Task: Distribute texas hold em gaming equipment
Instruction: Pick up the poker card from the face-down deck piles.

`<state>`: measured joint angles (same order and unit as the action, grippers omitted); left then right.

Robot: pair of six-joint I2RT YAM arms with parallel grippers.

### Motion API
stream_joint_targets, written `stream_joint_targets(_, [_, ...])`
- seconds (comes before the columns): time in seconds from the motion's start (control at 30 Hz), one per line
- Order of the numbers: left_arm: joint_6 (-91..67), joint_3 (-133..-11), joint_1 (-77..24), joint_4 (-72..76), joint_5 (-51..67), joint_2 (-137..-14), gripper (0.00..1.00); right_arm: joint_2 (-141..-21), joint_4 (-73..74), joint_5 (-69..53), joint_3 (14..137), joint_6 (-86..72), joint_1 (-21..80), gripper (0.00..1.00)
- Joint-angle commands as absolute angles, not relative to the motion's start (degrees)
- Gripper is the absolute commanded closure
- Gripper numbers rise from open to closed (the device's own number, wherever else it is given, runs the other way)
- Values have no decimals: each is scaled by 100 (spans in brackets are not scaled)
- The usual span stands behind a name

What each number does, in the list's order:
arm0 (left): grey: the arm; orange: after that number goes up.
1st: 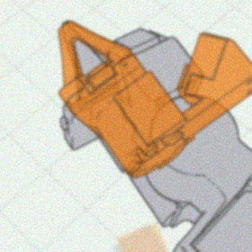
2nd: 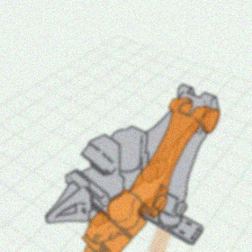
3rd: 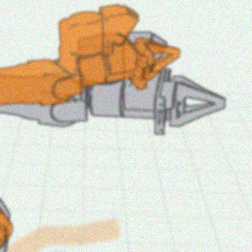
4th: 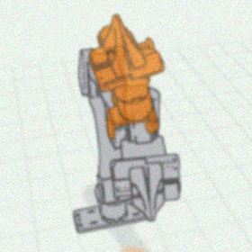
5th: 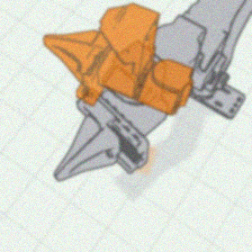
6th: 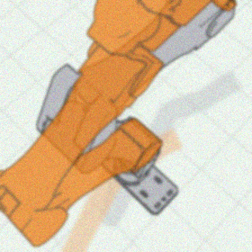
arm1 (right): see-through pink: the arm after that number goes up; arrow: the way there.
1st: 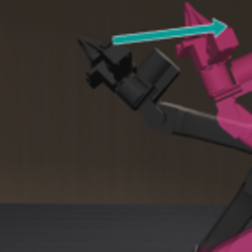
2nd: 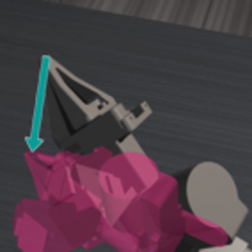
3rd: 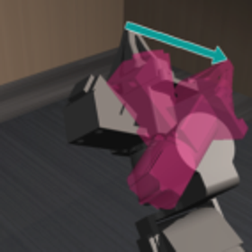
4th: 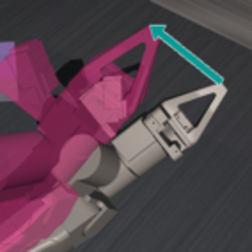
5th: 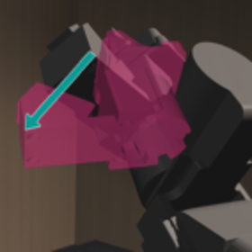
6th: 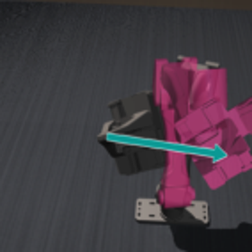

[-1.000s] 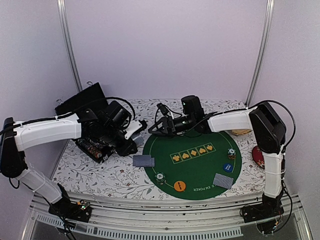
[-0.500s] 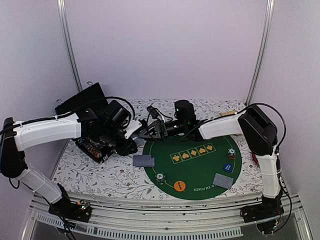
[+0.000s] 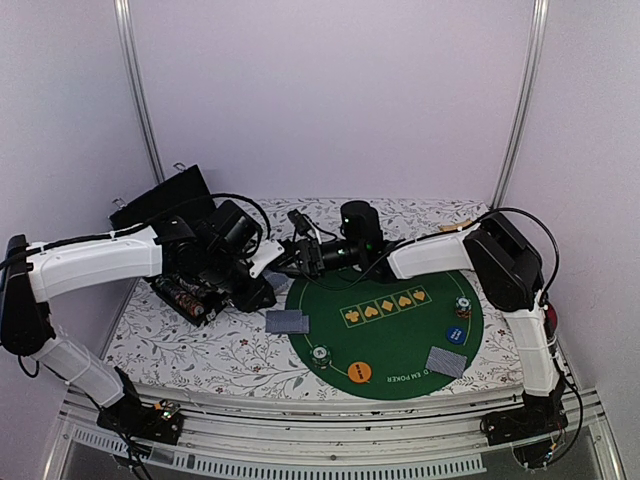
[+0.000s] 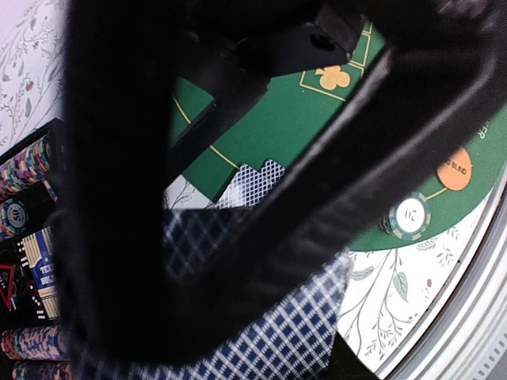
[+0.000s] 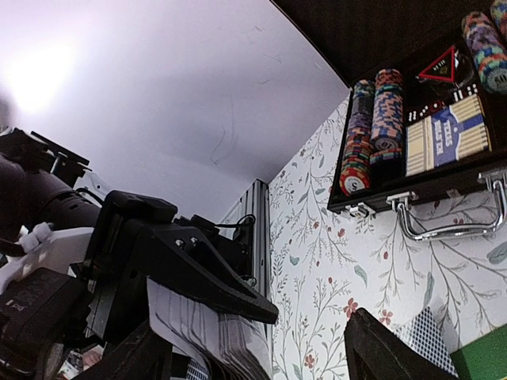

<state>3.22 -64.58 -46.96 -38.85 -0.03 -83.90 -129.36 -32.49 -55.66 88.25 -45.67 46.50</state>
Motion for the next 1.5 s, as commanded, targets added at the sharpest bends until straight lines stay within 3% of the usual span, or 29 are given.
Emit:
stream_joint_targets(0.0, [397, -6595, -4694, -3797, 69, -8372, 59, -13066, -2674, -5229, 8826, -4304, 4666, 29])
stream_joint_targets(0.2, [360, -6536, -4688, -3762, 43, -8359, 60, -12664, -2571, -5070, 8449, -4153, 4535, 54])
stream_joint_targets(0.67, [318, -6425, -4689, -3740, -35, -8351, 61, -11936, -1463, -4589, 8321, -3248, 4518, 96])
stream_joint_targets(1.13, [262, -6369, -4691, -3736, -90, -8391, 61, -10969, -732, -3974, 7777, -2673, 4301, 98])
stream_joint_targets(1.47, [303, -6368, -4688, -3643, -154, -8426, 61, -9171, 612, -3452, 6482, -2417, 3483, 98])
